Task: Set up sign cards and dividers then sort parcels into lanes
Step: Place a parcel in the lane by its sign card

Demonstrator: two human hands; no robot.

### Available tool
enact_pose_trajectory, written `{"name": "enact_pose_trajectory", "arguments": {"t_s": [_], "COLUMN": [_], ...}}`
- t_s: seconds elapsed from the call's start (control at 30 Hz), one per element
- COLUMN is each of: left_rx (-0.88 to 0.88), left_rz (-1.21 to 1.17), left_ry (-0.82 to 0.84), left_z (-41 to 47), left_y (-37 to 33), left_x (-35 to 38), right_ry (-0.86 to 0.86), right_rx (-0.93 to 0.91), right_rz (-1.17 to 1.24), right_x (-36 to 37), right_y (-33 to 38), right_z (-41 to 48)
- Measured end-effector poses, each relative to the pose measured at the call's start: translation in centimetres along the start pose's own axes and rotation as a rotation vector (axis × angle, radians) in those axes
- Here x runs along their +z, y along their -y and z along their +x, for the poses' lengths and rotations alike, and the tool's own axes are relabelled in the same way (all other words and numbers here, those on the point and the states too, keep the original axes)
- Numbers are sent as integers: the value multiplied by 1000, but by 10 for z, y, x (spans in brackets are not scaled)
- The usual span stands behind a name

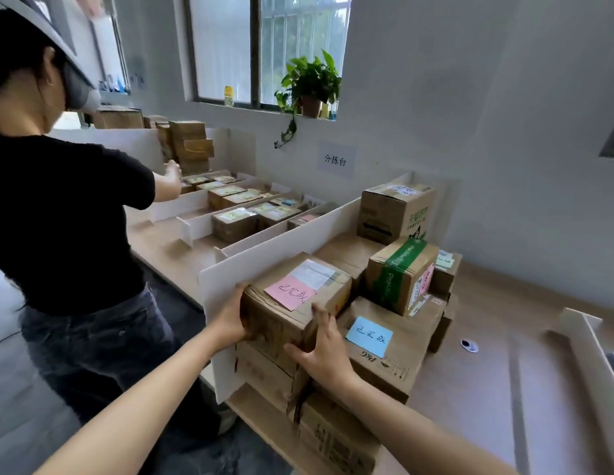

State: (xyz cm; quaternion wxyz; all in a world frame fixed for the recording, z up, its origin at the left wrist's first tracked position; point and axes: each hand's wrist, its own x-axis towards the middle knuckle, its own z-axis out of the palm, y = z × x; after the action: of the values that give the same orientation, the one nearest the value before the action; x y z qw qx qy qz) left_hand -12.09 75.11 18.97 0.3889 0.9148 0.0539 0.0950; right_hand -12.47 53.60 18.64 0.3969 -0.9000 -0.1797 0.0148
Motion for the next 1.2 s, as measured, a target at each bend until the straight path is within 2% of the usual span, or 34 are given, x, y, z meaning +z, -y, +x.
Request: {"name": "enact_pose_trajectory", "arguments": {"t_s": [0.13, 0.37, 0.63, 0.9, 1.1, 1.2], "left_rx": [100, 210, 358, 520, 637, 693], "left_rz": [-21, -25, -41, -87, -275, -278], "left_ry": [8, -115, -213, -109, -34, -12], "left_z": [1, -2, -23, -53, -93, -122], "left_y": [-4, -23, -84, -172, -263, -308], "left_x": [0, -4, -8, 55, 140, 190], "right_ry": [-51, -150, -329, -469, -609, -664], "right_rx": [12, -43, -176, -145, -91, -55], "right_rz": [124, 278, 262, 252, 223, 195], "right_x": [-1, -15, -68, -152, -244, -288], "right_y": [4, 16, 23, -35, -93, -122], "right_z": [-4, -3, -24, -96, -186, -239]}}
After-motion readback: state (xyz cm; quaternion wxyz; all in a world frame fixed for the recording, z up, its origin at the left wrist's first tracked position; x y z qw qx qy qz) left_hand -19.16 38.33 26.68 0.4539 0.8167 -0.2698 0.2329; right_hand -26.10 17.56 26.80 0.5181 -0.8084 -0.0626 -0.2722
